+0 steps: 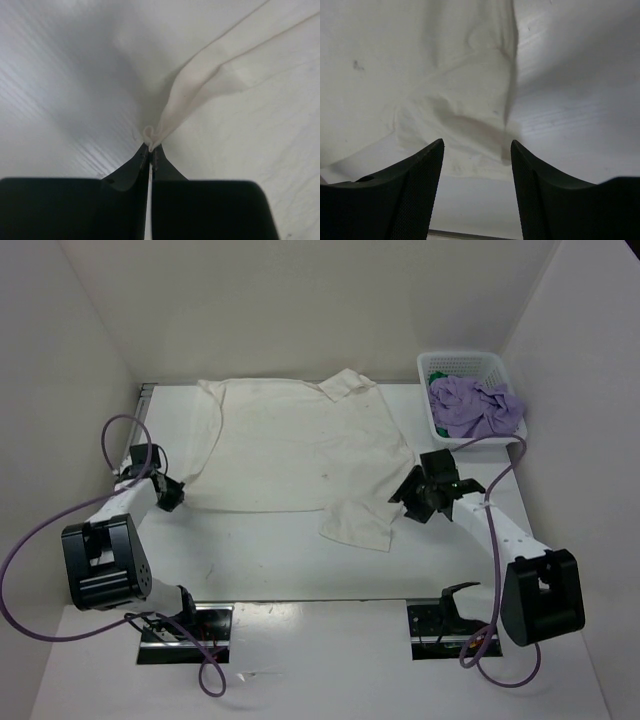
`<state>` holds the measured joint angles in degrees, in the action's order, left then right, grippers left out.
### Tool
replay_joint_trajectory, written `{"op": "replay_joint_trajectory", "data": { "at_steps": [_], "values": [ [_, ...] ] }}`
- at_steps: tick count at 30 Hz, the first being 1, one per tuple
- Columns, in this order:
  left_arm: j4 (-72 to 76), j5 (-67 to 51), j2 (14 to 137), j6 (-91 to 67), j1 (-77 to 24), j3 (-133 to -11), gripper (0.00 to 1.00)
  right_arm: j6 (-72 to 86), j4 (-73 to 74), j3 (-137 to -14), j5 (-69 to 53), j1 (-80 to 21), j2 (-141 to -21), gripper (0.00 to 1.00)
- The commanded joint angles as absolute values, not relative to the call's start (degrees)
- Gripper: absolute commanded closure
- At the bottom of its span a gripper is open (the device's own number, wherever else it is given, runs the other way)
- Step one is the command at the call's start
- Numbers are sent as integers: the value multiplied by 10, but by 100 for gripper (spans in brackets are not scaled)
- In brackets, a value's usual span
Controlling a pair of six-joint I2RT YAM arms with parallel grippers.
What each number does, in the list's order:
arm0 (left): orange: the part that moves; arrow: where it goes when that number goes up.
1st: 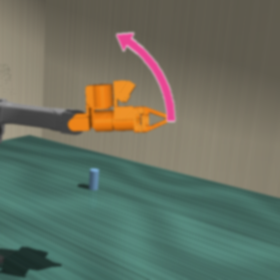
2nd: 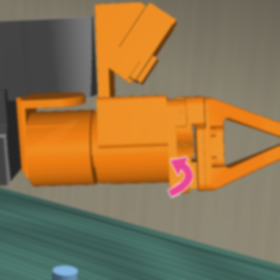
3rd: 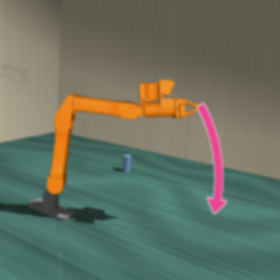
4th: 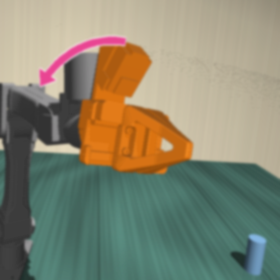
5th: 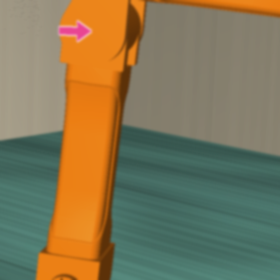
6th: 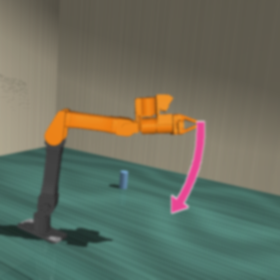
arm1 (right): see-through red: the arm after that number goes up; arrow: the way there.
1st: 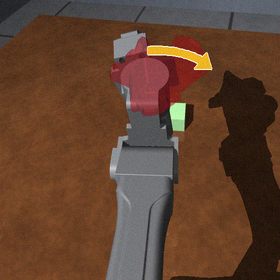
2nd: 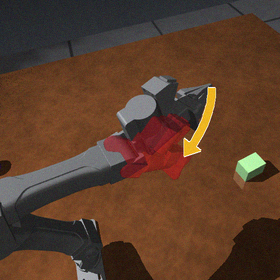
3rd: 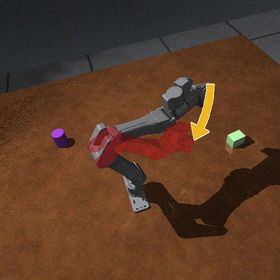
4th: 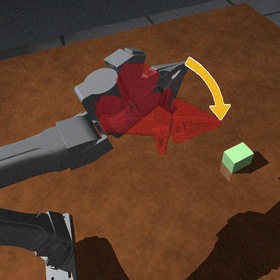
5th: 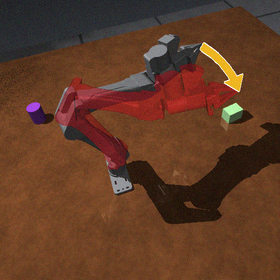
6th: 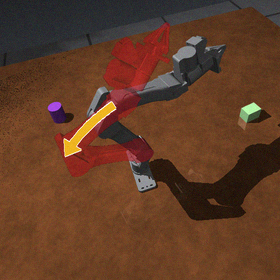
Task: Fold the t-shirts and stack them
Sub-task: Flatten out the tshirt
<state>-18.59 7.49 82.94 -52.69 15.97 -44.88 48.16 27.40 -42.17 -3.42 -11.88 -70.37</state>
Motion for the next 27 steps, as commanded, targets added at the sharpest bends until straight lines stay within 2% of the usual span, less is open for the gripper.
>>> {"op": "replay_joint_trajectory", "data": {
  "at_steps": [1,4,7,16,25,27],
  "values": [
    [-194,88,816,-468,162,-504,100,531,315,-402,-3,-153,-676,38],
    [-194,74,838,-447,162,-542,100,543,322,-390,3,-175,-676,38],
    [-176,55,858,-442,162,-548,100,573,322,-376,-3,-221,-681,45],
    [-155,23,869,-442,162,-525,100,629,296,-306,-37,-301,-674,45],
    [-160,29,847,-437,140,-519,100,635,247,-305,2,-301,-733,60],
    [-160,29,842,-437,134,-519,100,629,247,-321,17,-301,-745,67]
  ]
}}
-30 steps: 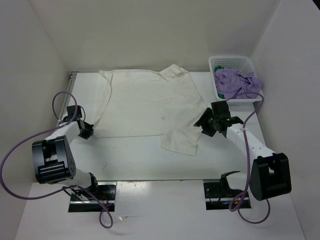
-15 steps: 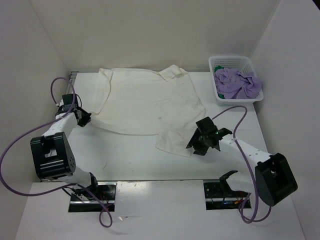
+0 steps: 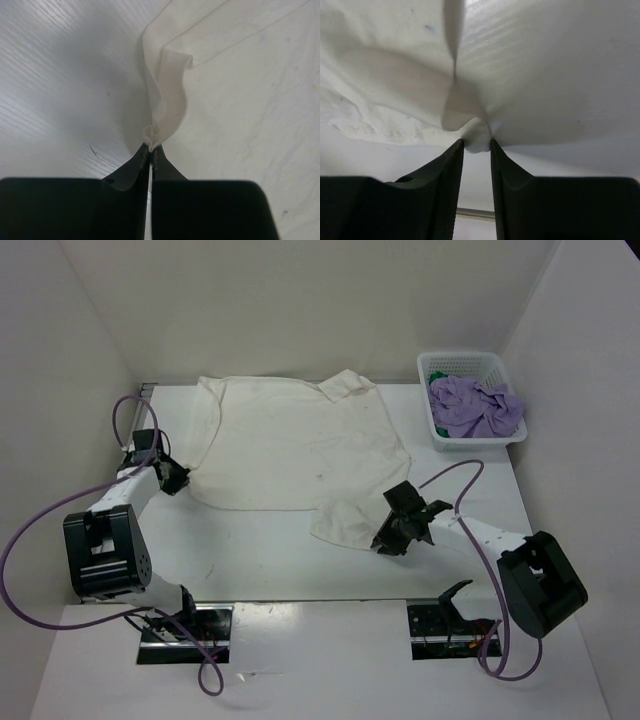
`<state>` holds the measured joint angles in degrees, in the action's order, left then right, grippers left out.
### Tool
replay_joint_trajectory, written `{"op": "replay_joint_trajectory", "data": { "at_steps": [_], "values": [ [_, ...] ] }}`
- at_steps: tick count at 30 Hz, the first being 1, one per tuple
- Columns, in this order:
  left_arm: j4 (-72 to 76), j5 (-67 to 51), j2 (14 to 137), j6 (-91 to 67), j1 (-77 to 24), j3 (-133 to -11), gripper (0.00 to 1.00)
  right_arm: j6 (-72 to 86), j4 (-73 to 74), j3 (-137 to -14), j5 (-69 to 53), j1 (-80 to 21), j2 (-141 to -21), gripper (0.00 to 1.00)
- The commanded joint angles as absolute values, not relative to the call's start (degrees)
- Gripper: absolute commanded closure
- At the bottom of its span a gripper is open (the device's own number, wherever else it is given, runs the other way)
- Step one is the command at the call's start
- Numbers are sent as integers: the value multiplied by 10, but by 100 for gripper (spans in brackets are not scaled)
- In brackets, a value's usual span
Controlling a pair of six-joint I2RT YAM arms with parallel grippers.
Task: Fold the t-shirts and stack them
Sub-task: Flatten out the tshirt
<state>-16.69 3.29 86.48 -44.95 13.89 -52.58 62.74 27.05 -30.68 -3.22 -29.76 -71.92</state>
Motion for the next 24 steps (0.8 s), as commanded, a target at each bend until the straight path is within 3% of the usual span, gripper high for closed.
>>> {"op": "replay_joint_trajectory", "data": {
  "at_steps": [1,10,15,20,24],
  "values": [
    [-160,29,842,-437,129,-514,100,629,255,-326,17,-301,-751,68],
    [-176,34,817,-437,98,-514,100,606,274,-367,42,-307,-773,98],
    [-220,47,776,-425,34,-551,100,578,378,-458,100,-329,-687,100],
    [-312,39,734,-386,17,-723,100,507,538,-708,179,-329,-639,100],
    [-372,7,721,-366,60,-910,100,430,623,-1053,274,-329,-706,100]
  ]
}}
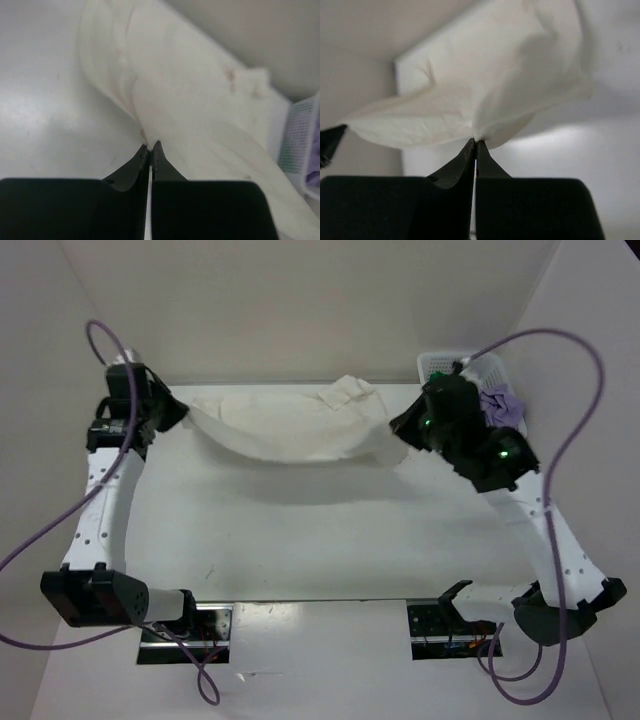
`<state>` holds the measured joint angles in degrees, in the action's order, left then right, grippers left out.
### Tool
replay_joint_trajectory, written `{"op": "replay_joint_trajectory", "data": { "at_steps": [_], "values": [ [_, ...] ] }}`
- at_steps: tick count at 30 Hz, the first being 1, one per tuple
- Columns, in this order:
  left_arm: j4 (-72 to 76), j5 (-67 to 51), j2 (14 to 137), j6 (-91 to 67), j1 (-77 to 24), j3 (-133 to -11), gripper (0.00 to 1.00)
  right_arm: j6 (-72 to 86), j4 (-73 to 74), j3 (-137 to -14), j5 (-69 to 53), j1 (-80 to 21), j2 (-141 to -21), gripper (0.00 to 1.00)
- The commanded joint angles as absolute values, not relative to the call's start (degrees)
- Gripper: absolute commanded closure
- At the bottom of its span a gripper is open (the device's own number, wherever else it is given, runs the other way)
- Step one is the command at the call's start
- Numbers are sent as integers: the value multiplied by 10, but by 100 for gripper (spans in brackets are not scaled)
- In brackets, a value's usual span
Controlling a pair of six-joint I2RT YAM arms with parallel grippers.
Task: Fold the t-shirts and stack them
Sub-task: Flatten out the tshirt
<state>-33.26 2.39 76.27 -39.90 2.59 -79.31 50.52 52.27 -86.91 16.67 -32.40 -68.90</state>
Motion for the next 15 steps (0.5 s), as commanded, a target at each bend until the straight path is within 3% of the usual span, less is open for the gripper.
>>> {"op": "replay_joint_trajectory", "data": {
  "at_steps": [1,2,5,9,15],
  "values": [
    [-389,2,721,-366,68,-951,100,415,647,-1118,287,-329,-724,100],
    [-401,9,728,-360,73,-995,100,384,656,-1248,298,-329,-741,100],
    [-417,15,738,-359,78,-1148,100,325,667,-1474,325,-329,-811,100],
    [-424,46,750,-367,78,-1255,100,299,593,-1547,325,-335,-832,100],
    [-423,69,763,-361,78,-1273,100,250,433,-1500,354,-353,-818,100]
  ]
}}
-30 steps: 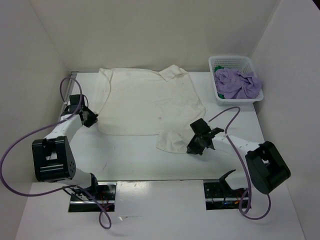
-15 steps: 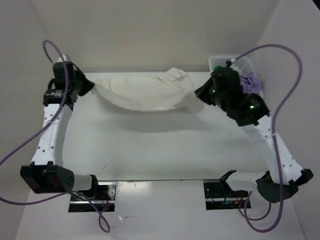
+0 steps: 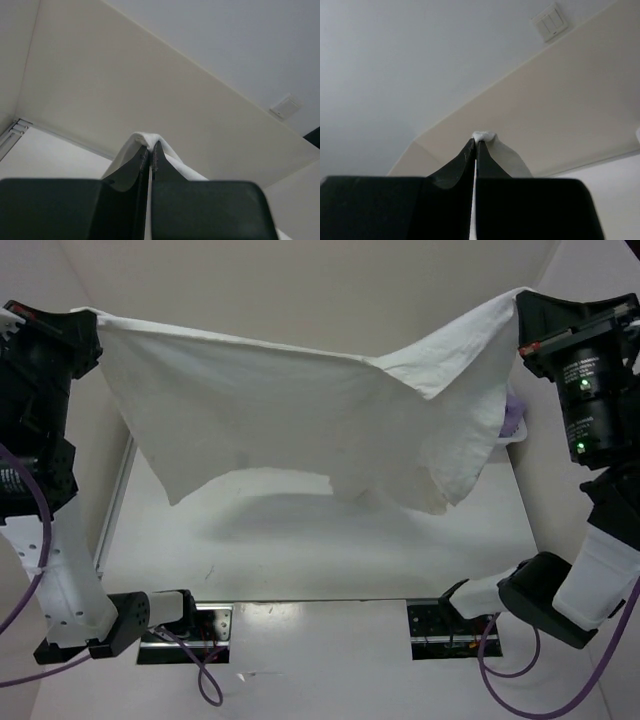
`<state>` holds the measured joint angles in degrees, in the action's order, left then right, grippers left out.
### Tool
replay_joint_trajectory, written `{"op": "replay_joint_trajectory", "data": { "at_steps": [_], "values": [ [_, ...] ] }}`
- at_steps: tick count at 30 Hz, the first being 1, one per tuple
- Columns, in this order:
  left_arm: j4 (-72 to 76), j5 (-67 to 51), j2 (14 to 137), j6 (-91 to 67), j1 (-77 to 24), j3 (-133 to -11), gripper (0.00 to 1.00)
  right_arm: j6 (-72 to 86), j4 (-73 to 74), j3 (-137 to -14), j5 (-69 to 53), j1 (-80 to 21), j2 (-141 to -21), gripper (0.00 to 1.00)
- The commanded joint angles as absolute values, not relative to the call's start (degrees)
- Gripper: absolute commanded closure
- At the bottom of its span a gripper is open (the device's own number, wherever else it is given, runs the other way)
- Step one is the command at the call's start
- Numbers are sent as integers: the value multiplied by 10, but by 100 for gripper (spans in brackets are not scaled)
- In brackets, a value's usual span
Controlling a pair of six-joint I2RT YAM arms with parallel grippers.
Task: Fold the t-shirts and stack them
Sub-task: Flatten out the tshirt
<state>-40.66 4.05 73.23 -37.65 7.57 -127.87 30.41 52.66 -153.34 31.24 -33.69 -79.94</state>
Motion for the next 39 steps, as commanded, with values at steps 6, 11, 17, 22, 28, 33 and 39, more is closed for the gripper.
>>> {"op": "replay_joint_trajectory", "data": {
  "at_steps": [6,11,17,22,28,33,39],
  "values": [
    [-382,81,824,-348,78,-1214,100,129,375,-1519,432,-353,-960,100],
    [-339,69,893,-353,78,-1180,100,129,359,-1519,342,-279,-1069,100],
    [-333,28,1021,-359,78,-1249,100,165,354,-1580,243,-217,-1160,100],
    [-316,-16,1034,-393,99,-1311,100,160,316,-1618,243,-211,-1128,100],
    [-294,-52,1006,-415,140,-1353,100,170,279,-1632,243,-211,-1064,100],
    [-289,-52,991,-415,147,-1327,100,177,328,-1511,268,-211,-1019,100],
    [-236,-33,906,-395,147,-1139,100,220,316,-1123,287,-211,-844,100]
  ]
}}
